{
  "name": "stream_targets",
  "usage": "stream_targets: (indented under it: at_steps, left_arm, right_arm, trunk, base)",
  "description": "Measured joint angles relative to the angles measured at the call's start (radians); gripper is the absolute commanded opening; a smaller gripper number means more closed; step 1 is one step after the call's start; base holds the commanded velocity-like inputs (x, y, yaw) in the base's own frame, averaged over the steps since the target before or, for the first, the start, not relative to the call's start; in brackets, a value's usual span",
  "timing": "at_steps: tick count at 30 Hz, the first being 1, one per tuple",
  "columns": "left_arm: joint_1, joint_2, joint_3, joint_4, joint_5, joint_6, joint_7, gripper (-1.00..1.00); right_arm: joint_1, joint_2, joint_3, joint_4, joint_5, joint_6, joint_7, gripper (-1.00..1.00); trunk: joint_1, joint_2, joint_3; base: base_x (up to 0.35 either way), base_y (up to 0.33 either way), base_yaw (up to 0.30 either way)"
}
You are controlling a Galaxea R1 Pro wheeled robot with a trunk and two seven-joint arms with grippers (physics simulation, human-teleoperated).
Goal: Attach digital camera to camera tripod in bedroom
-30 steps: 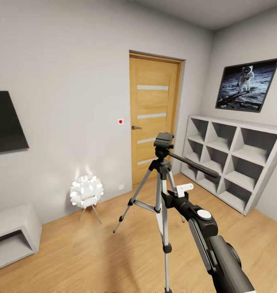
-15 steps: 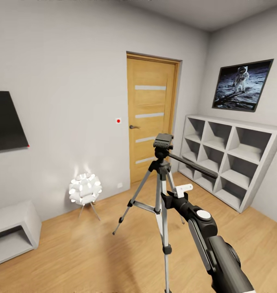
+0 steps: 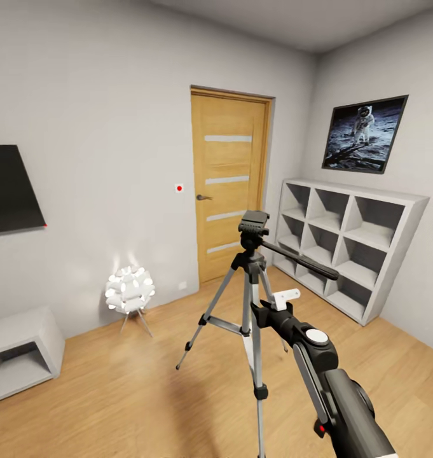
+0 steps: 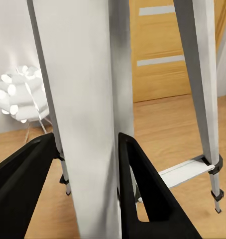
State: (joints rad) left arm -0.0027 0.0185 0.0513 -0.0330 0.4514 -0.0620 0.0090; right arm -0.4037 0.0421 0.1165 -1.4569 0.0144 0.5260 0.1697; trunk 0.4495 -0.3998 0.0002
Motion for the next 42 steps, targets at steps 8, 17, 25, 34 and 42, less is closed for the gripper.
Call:
stream_targets:
  at_steps: [8, 17, 25, 34, 42]
  left_arm:
    - [0.0, 0.001, 0.001, -0.001, -0.001, 0.0, 0.0, 1.0]
    - [0.0, 0.002, 0.001, -0.001, -0.001, 0.0, -0.001, 1.0]
    - [0.0, 0.002, 0.001, -0.001, -0.001, 0.0, -0.001, 1.0]
    - [0.0, 0.002, 0.001, -0.001, -0.001, 0.0, -0.001, 1.0]
    - [0.0, 0.002, 0.001, -0.001, -0.001, 0.0, -0.001, 1.0]
  right_arm:
    - [0.001, -0.005, 0.0, 0.004, 0.005, 0.0, -0.002, -1.0]
    - [0.001, -0.01, 0.001, 0.006, 0.001, 0.0, -0.002, -1.0]
    - [0.001, -0.01, 0.001, 0.006, 0.002, 0.0, -0.002, -1.0]
    - [0.001, -0.01, 0.001, 0.006, 0.002, 0.0, -0.002, -1.0]
    - [0.001, -0.01, 0.001, 0.006, 0.002, -0.001, -0.002, -1.0]
  trunk:
    - [0.0, 0.0, 0.0]
    - [0.0, 0.001, 0.0]
    - [0.0, 0.001, 0.0]
    - [0.0, 0.001, 0.0]
    - [0.0, 0.001, 0.0]
  base:
    - [0.053, 0.002, 0.0]
    - [0.202, 0.128, 0.0]
    - [0.244, 0.188, 0.0]
    - [0.248, 0.213, 0.0]
    - [0.248, 0.219, 0.0]
